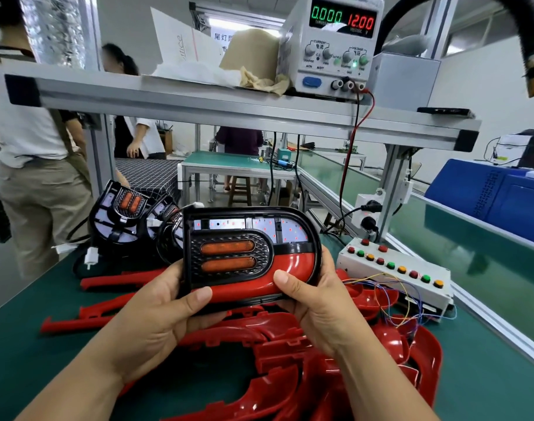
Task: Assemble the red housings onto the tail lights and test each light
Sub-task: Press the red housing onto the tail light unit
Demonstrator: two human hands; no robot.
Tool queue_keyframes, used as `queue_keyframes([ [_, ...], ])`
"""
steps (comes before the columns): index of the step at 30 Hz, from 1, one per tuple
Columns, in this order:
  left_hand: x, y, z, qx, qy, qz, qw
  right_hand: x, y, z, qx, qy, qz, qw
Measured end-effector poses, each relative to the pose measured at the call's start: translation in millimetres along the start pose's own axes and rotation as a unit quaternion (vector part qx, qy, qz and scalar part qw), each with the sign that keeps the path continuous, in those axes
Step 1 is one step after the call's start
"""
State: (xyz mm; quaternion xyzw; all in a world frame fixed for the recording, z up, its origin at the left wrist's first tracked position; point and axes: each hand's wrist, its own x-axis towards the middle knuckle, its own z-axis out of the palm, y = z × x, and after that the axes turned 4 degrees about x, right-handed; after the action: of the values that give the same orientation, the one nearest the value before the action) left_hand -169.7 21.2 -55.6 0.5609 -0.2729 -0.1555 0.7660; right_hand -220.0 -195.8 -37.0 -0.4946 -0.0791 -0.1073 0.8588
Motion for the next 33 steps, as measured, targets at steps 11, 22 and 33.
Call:
queue_keyframes([
  [11,4,-6,12,-0.001,0.021,0.028,0.999,0,-5,2,-0.030,0.025,-0.049,0.998],
  [22,4,-12,30,-0.059,0.032,0.053,0.996,-6,22,24,0.059,0.016,-0.033,0.998],
  [33,9,-15,34,-0.018,0.039,0.086,0.995,-6,24,22,0.019,0.036,-0.048,0.998],
])
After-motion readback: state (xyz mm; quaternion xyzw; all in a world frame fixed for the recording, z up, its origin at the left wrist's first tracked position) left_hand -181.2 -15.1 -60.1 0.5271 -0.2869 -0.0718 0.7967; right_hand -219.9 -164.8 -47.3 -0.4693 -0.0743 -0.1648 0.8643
